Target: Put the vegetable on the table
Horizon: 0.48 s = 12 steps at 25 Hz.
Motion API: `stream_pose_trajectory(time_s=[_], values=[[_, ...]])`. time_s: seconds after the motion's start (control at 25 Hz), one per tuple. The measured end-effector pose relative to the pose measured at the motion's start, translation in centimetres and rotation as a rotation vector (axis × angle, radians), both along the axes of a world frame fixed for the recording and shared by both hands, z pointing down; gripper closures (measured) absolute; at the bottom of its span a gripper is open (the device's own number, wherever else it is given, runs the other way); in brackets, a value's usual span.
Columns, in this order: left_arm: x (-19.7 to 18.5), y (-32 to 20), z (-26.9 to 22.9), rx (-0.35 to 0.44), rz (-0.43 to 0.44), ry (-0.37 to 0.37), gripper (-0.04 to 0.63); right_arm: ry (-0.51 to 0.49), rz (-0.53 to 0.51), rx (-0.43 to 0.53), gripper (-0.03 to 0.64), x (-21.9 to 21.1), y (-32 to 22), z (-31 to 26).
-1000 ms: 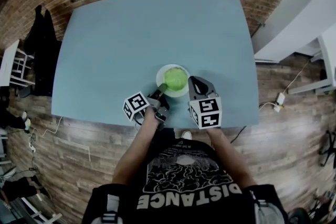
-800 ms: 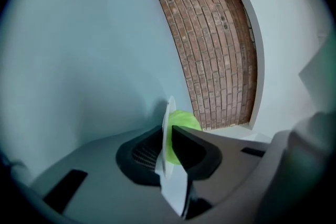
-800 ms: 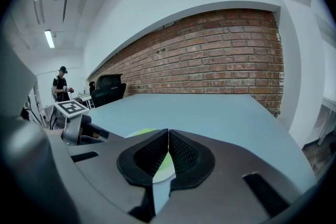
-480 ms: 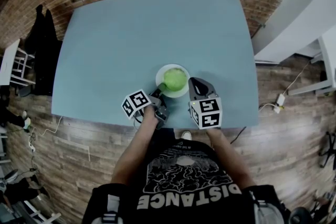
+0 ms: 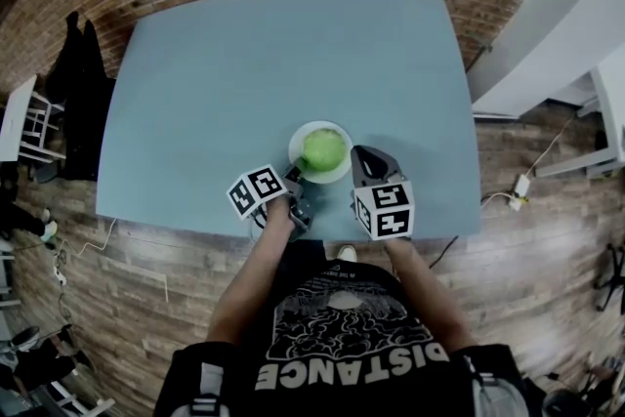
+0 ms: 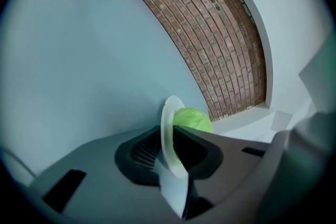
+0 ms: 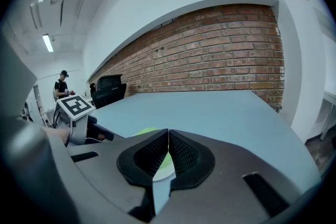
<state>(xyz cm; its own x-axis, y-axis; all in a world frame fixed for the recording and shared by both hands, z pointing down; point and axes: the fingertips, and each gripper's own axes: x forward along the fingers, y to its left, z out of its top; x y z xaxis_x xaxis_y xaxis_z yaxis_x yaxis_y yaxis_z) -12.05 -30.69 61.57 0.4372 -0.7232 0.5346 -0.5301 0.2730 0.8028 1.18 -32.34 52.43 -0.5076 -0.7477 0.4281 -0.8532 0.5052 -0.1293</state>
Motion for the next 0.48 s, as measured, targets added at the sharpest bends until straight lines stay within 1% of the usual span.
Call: stream_pose_trajectory(time_s=[0.12,0.24,0.48], values=[[-0.25,0.02,0.10,-0.007,0.020,-0.060,0.524,0.000,-0.003,-0.003,0.607,-0.06,0.08,0.05],[-0.67,0.16,0.21,-0.011,0.039,-0.129,0.492,-0.002,-0.007,-0.006,0.607,-0.23,0.26,0.21],[-0.77,0.42,0.67,-0.030,0.081,-0.227,0.492,0.002,-0.010,-0.009,0.607,-0.38,0.51,0.45]])
